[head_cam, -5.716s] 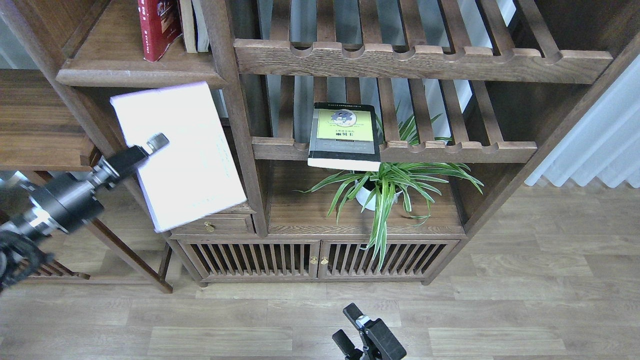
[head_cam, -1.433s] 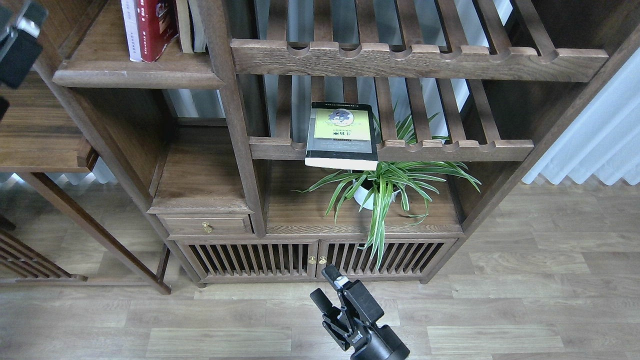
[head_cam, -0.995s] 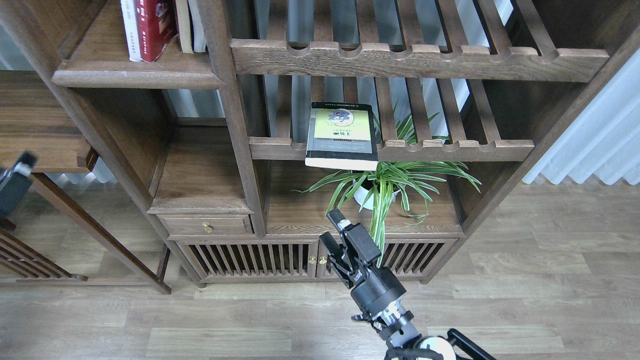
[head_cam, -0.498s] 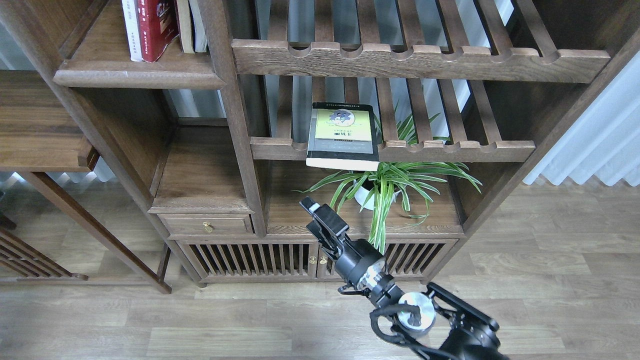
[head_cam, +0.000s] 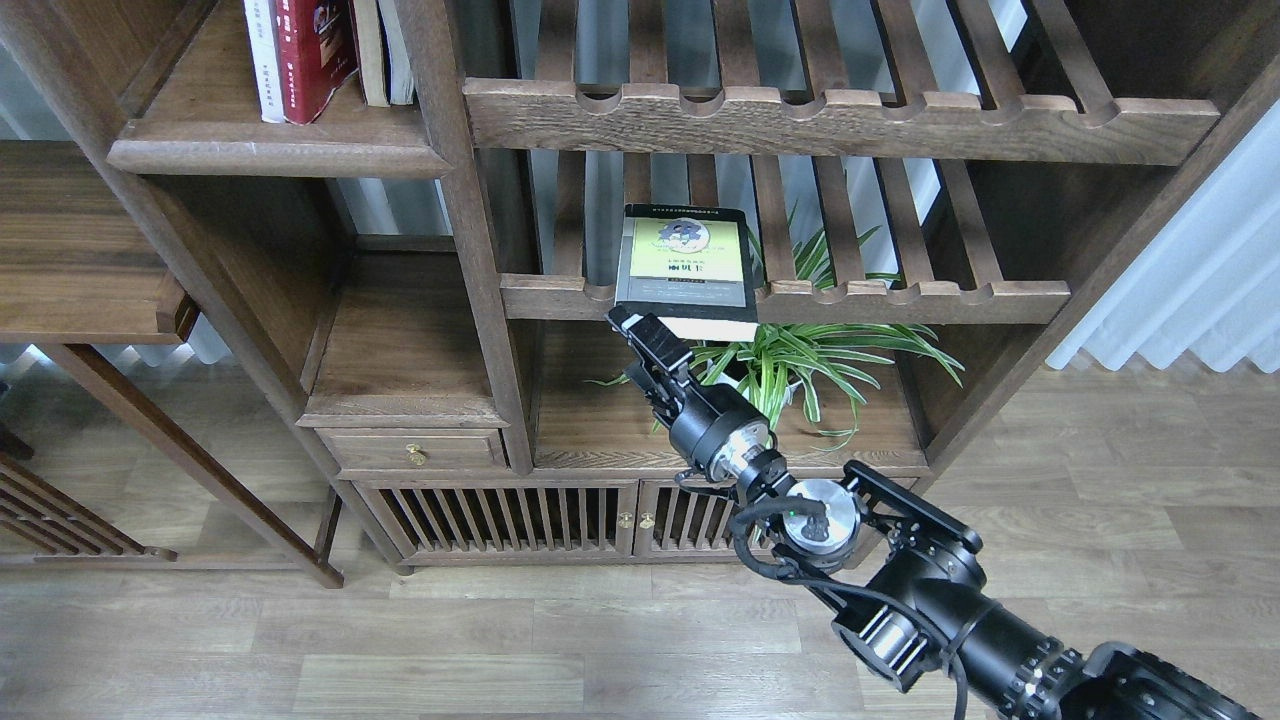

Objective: Organize books on shelf
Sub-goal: 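Reach the right gripper up and grasp the green-covered book, then pull the green-covered book off the middle shelf and lower it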

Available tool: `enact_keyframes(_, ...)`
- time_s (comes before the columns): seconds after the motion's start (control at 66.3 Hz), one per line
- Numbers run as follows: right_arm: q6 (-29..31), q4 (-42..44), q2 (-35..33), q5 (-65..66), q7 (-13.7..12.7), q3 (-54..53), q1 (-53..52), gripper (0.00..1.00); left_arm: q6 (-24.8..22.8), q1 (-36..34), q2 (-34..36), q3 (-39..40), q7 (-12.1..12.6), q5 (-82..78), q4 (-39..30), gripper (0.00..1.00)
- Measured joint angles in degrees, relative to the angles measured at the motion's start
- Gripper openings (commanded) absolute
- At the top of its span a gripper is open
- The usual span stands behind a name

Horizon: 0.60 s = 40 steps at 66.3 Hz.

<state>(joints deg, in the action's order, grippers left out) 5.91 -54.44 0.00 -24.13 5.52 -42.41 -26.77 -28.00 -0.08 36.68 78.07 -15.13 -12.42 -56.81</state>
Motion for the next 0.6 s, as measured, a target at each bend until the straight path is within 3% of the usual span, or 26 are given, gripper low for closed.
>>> enact_keyframes(0.06, -0.1, 0.7, 0.0, -0.3, 0.0, 0.0, -0.4, 0.91, 0.0, 0.0, 0.0, 0.1, 0.0, 0.0, 0.0, 0.99)
enact_keyframes(0.075, -0.2, 1.1, 0.0, -0.8, 0.0, 0.0, -0.6, 0.84, 0.0, 0.0, 0.0, 0.2, 0.1, 0.0, 0.0, 0.99)
enact_keyframes(0.121, -0.2, 1.2, 0.0, -1.2, 0.0, 0.0, -0.8, 0.78, 0.0, 0.0, 0.0, 0.2, 0.1, -0.1, 0.0, 0.99)
enact_keyframes(0.407, -0.6, 2.9, 0.0, -5.0, 0.2, -0.5, -3.3, 0.71, 0.0, -0.1, -0.1, 0.4, 0.1, -0.1, -0.1, 0.99)
enact_keyframes(0.543, -3.4, 3.1, 0.0, -5.2, 1.0, -1.8, -3.4, 0.64, 0.0, -0.1, -0.1, 0.5, 0.1, -0.1, -0.1, 0.99)
enact_keyframes(0.603, -5.6, 3.1, 0.0, -5.4, 1.3, -2.9, -3.4, 0.56, 0.0, -0.1, -0.2, 0.5, 0.1, -0.1, -0.3, 0.99)
